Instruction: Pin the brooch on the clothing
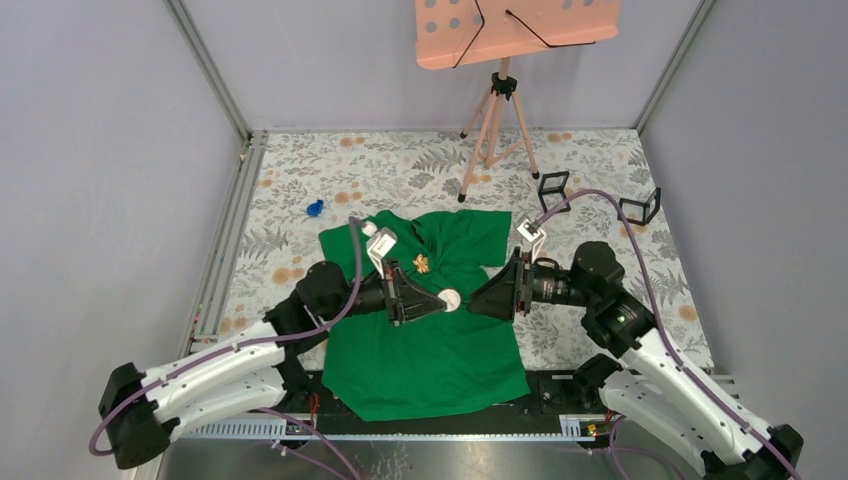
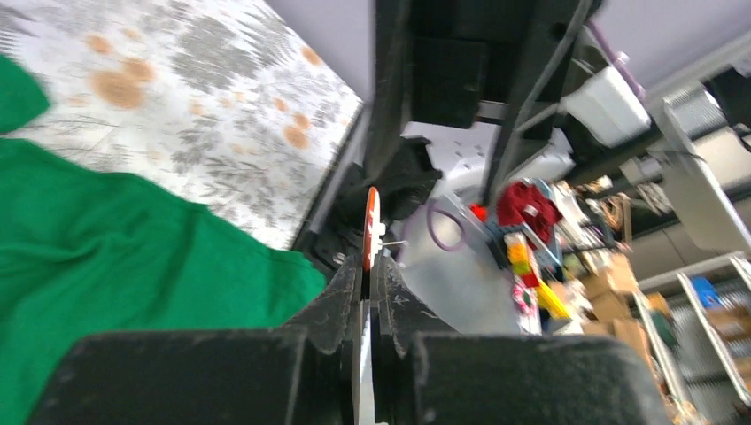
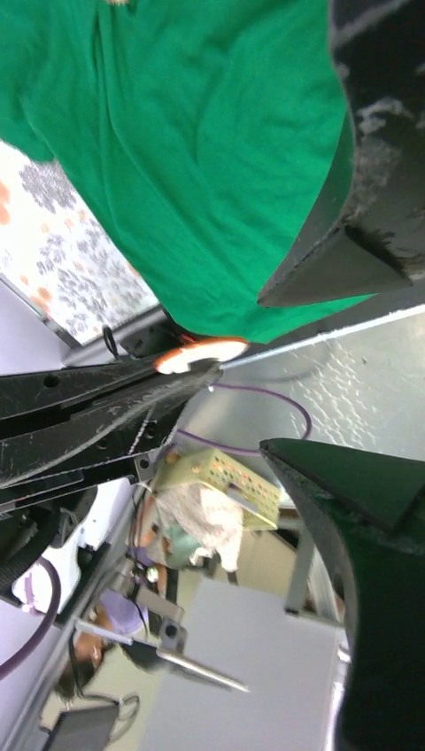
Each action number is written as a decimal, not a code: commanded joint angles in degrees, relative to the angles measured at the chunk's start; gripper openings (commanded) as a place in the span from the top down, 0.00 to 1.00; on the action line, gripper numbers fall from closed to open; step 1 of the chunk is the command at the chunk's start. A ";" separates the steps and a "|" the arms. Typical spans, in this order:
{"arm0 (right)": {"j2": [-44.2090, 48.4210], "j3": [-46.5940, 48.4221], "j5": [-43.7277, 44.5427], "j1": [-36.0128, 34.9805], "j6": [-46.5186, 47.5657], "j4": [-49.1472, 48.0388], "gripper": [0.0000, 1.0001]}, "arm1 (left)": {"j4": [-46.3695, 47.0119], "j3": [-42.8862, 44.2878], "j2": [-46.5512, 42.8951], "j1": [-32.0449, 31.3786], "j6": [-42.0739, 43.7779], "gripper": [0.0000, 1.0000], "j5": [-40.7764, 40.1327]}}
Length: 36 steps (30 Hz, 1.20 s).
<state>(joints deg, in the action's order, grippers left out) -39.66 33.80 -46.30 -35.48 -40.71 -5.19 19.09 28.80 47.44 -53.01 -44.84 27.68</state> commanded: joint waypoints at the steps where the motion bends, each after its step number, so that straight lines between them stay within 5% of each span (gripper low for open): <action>1: 4.59 5.89 13.32 -0.11 9.08 14.98 0.33 | -13.63 4.06 -5.50 1.61 4.57 1.00 -16.59; 5: 3.03 9.27 21.97 -0.10 12.51 23.27 0.31 | -27.08 7.94 -5.13 10.43 5.95 1.00 -15.65; 10: -5.87 11.88 31.87 -0.09 12.60 28.85 0.35 | -26.96 8.23 -2.73 19.56 4.71 1.00 -12.95; 19: -26.48 13.80 30.87 -1.09 14.37 18.04 0.41 | -10.60 -1.56 2.44 19.70 -2.42 1.00 -19.98; 36: -59.01 30.46 36.20 -4.84 24.85 16.08 0.49 | -5.18 -4.64 12.55 19.79 0.48 1.00 -19.04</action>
<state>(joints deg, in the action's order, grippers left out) -95.15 60.42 -13.87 -39.33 -20.10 10.76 8.38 24.75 59.24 -33.50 -44.97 8.97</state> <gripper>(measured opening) 0.522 0.036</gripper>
